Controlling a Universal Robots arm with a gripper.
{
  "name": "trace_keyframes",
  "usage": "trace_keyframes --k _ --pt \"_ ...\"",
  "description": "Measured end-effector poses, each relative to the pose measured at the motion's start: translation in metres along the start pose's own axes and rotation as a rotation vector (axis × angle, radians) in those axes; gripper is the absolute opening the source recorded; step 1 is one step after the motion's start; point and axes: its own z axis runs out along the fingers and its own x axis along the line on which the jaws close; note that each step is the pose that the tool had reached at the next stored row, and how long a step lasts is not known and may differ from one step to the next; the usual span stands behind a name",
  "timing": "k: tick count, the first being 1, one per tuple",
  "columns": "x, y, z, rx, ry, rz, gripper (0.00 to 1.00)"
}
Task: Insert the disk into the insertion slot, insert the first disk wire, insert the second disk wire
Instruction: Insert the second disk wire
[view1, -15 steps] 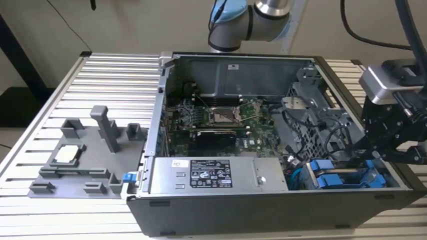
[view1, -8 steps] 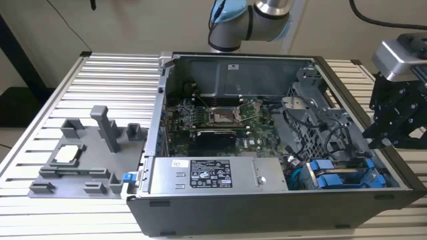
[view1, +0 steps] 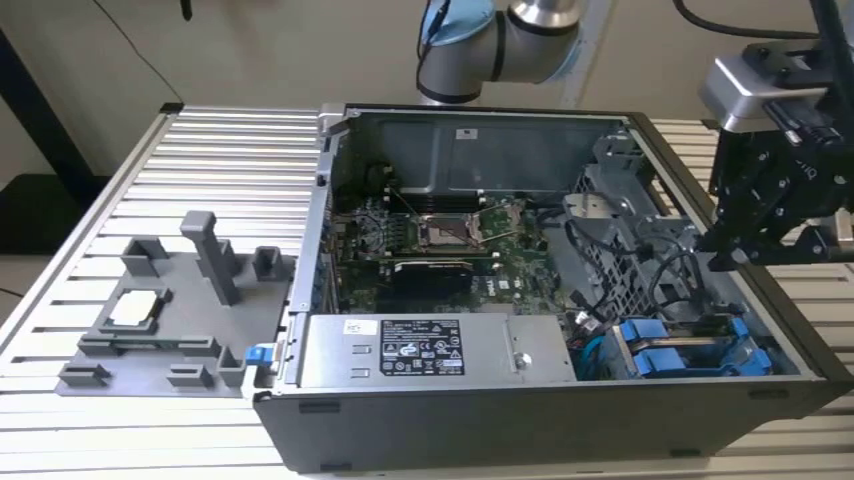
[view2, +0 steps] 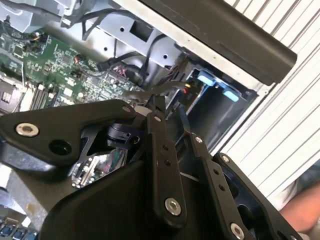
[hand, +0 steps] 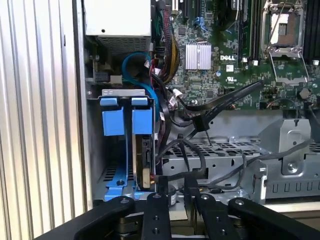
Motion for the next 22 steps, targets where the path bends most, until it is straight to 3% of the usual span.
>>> trace_keyframes --k 5,8,9,10,13,15,19,22 --pt "-0.0179 0.0136 0.0031 0.0058 -0.0002 -0.001 0.27" --pt "-0.0239 0.0266 0.0038 0.0062 0.0073 -0.001 0.27" --pt "-0.0248 0.0304 0.0039 0.0063 0.0132 -0.002 0.27" --pt "-0.0250 0.0329 0.0038 0.0064 0.0248 -0.003 0.27" --pt "-0.0250 0.0341 0.0037 0.0039 0.0692 -0.023 0.27" --pt "-0.0260 0.0362 0.0041 0.0036 0.0879 -0.034 0.27" --pt "-0.0301 0.0430 0.0042 0.0093 0.0969 -0.037 0.27" --pt "-0.0313 0.0484 0.0031 0.0184 0.0982 -0.038 0.27"
